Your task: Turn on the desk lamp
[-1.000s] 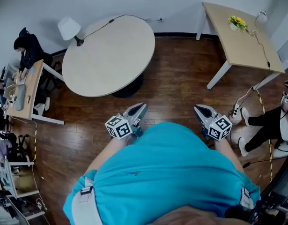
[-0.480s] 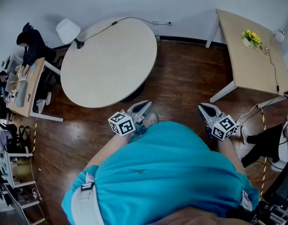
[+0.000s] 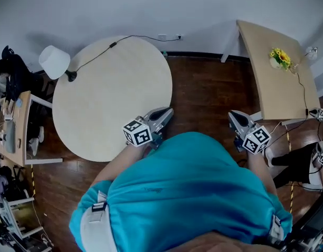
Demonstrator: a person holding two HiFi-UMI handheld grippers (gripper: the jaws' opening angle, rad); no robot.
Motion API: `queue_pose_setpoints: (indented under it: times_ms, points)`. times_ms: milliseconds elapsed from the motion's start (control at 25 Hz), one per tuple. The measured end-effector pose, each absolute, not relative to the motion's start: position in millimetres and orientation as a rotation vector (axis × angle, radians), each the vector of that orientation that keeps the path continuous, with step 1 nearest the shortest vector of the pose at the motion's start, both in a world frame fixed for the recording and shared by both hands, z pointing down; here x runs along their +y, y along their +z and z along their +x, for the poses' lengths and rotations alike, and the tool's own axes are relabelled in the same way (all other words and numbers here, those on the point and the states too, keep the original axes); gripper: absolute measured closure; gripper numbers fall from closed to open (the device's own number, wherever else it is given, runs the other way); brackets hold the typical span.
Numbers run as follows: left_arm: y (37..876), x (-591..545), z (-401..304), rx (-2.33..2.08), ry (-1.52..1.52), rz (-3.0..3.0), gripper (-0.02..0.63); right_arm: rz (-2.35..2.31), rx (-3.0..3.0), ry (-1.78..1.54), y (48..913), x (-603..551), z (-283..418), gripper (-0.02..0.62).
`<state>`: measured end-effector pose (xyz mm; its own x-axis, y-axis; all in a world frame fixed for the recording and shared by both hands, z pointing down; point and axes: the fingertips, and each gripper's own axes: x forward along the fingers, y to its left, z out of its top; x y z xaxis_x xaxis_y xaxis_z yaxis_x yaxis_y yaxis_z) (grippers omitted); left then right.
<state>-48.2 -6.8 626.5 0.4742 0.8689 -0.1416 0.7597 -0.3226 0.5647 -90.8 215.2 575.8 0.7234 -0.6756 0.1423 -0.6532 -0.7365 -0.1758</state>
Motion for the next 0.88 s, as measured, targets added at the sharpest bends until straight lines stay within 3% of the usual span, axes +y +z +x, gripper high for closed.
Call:
queue_pose_setpoints:
  times_ms: [440, 880]
  points:
    - [695.1, -1.3, 96.9, 1.145, 0.241, 2.228, 0.604, -2.724, 1.232, -0.375, 648.6, 236.6, 80.9, 0.594]
    - [677.0, 73.2, 197.9, 0.715, 0.163, 2.34, 0.604, -2.55, 1.679, -0.359, 621.6, 311.5, 233.1, 0.594]
